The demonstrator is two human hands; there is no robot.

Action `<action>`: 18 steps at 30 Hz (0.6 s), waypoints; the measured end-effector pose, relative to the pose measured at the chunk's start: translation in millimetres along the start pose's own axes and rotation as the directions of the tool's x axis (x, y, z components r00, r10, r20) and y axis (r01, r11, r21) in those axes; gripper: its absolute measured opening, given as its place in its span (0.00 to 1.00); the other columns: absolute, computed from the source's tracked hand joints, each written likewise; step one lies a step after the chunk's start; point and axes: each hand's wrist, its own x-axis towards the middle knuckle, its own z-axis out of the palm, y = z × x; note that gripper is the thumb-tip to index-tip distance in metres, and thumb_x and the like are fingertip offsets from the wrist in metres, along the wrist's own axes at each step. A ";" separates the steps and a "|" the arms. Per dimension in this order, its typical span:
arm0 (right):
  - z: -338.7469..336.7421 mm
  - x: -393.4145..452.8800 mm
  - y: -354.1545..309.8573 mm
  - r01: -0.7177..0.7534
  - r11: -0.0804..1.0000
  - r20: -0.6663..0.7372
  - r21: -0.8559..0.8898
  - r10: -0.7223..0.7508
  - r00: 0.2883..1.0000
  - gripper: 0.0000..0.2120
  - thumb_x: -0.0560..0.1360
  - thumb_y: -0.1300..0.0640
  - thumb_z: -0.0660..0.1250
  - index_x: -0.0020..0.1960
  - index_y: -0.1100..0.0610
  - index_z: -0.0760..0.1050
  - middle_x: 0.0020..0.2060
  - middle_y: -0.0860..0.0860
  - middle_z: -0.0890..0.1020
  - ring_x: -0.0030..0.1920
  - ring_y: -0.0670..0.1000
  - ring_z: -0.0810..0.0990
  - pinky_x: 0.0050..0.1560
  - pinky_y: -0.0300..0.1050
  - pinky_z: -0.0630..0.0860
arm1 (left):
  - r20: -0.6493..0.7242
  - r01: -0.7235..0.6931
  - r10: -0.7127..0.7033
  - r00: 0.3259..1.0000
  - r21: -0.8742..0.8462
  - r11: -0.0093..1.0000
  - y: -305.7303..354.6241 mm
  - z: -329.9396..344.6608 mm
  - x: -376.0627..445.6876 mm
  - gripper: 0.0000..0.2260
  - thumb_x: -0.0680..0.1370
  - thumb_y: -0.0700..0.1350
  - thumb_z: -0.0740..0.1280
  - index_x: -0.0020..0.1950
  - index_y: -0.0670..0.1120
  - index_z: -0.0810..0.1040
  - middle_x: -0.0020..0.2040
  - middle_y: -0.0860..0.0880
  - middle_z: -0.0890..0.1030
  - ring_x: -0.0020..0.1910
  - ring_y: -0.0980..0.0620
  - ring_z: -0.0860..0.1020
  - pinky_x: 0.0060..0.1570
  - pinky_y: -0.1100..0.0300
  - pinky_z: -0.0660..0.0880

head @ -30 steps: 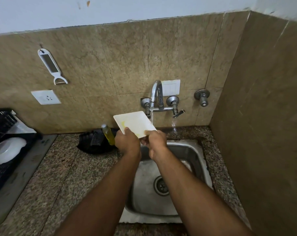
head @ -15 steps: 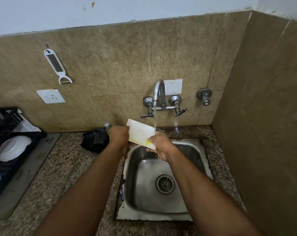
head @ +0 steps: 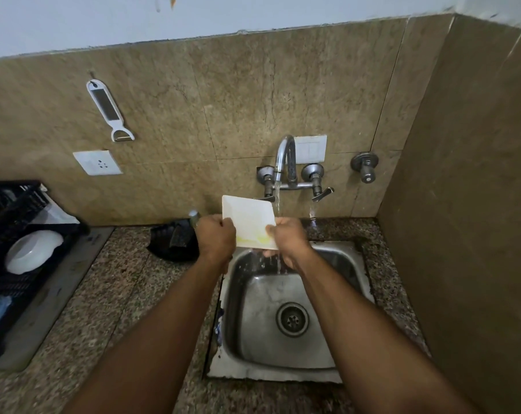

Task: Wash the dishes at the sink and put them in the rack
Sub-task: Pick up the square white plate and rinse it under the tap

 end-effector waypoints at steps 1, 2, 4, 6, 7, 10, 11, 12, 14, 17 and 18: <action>3.1 4.2 2.1 0.016 0.999 -0.085 -0.036 -0.019 0.996 0.10 0.83 0.61 0.61 0.54 0.65 0.79 0.39 0.63 0.86 0.32 0.63 0.86 0.21 0.45 0.76 | -0.003 -0.019 0.019 1.000 0.009 1.000 3.9 3.1 -3.7 0.16 0.78 0.36 0.64 0.29 0.41 0.71 0.30 0.43 0.75 0.31 0.46 0.73 0.34 0.55 0.71; 6.3 6.0 1.8 0.024 0.999 -0.140 -0.047 -0.030 0.990 0.12 0.83 0.58 0.61 0.54 0.64 0.80 0.39 0.64 0.86 0.31 0.63 0.85 0.20 0.43 0.73 | -0.016 -0.027 0.028 0.999 0.022 0.999 8.8 5.5 -7.6 0.14 0.77 0.35 0.64 0.31 0.39 0.73 0.30 0.42 0.75 0.31 0.46 0.73 0.33 0.55 0.70; 8.7 5.3 -2.5 0.021 1.000 -0.122 0.017 -0.019 0.992 0.11 0.84 0.57 0.61 0.55 0.62 0.79 0.43 0.64 0.86 0.35 0.63 0.86 0.22 0.43 0.75 | -0.074 -0.017 0.018 0.997 0.021 1.000 13.7 7.4 -11.0 0.12 0.78 0.35 0.64 0.34 0.36 0.75 0.31 0.42 0.75 0.31 0.46 0.73 0.32 0.56 0.69; 0.4 -2.1 -6.6 -0.014 0.995 0.074 0.097 0.007 0.997 0.12 0.83 0.64 0.59 0.62 0.61 0.78 0.50 0.61 0.86 0.44 0.61 0.86 0.30 0.46 0.79 | -0.130 0.011 -0.009 0.991 0.012 1.000 12.3 4.2 -9.9 0.11 0.78 0.35 0.63 0.35 0.37 0.75 0.31 0.43 0.75 0.32 0.46 0.73 0.31 0.57 0.67; -3.9 -6.3 -6.1 -0.031 0.989 0.173 0.145 0.006 0.985 0.15 0.81 0.69 0.57 0.64 0.61 0.76 0.53 0.61 0.86 0.46 0.60 0.86 0.34 0.47 0.80 | -0.155 0.023 -0.020 0.988 0.018 1.000 10.7 2.2 -8.5 0.11 0.79 0.35 0.63 0.35 0.37 0.74 0.31 0.43 0.75 0.32 0.46 0.74 0.33 0.58 0.67; -6.1 -11.3 -1.6 -0.025 0.989 0.128 0.143 0.006 0.992 0.14 0.81 0.70 0.57 0.60 0.62 0.77 0.44 0.60 0.86 0.33 0.53 0.83 0.25 0.43 0.72 | -0.184 0.023 -0.020 0.983 0.017 1.000 11.9 5.4 -11.7 0.11 0.78 0.35 0.64 0.35 0.35 0.76 0.32 0.39 0.76 0.33 0.45 0.75 0.36 0.55 0.68; -2.4 -10.4 -1.2 -0.009 0.995 0.019 0.104 0.007 1.000 0.11 0.82 0.67 0.58 0.58 0.61 0.78 0.39 0.59 0.85 0.26 0.50 0.78 0.22 0.41 0.67 | -0.185 0.021 -0.016 0.983 0.026 0.999 15.0 9.8 -15.2 0.10 0.78 0.35 0.64 0.37 0.33 0.78 0.32 0.38 0.76 0.34 0.44 0.75 0.36 0.54 0.68; 1.7 -5.9 -0.1 0.001 0.996 -0.088 0.090 0.007 0.996 0.10 0.82 0.65 0.59 0.55 0.60 0.79 0.36 0.58 0.84 0.22 0.48 0.74 0.22 0.39 0.63 | -0.188 0.029 -0.024 0.982 0.021 0.999 19.8 13.9 -19.2 0.10 0.78 0.35 0.64 0.39 0.32 0.79 0.33 0.38 0.77 0.34 0.44 0.76 0.36 0.56 0.66; 8.4 1.3 1.1 0.015 0.986 -0.202 0.167 0.019 0.979 0.08 0.83 0.61 0.61 0.51 0.58 0.79 0.33 0.57 0.82 0.20 0.47 0.71 0.22 0.38 0.61 | -0.210 0.044 -0.049 0.976 -0.025 0.999 26.8 20.2 -21.8 0.11 0.79 0.36 0.63 0.41 0.32 0.80 0.35 0.38 0.78 0.36 0.42 0.78 0.36 0.58 0.65; 9.9 1.6 2.6 -0.008 0.927 -0.186 0.374 0.083 0.979 0.06 0.83 0.60 0.64 0.54 0.60 0.78 0.35 0.56 0.83 0.24 0.48 0.75 0.23 0.39 0.68 | -0.225 0.080 -0.098 0.969 -0.087 0.993 29.7 29.5 -22.3 0.12 0.81 0.38 0.62 0.45 0.32 0.81 0.41 0.38 0.82 0.40 0.41 0.79 0.38 0.59 0.66; 10.6 1.5 4.5 -0.021 0.907 -0.163 0.421 0.099 0.982 0.05 0.82 0.62 0.64 0.56 0.60 0.78 0.39 0.56 0.85 0.29 0.49 0.78 0.25 0.40 0.72 | -0.225 0.090 -0.114 0.968 -0.115 0.989 29.1 32.9 -22.0 0.12 0.81 0.39 0.62 0.47 0.32 0.81 0.43 0.37 0.83 0.42 0.40 0.81 0.39 0.57 0.69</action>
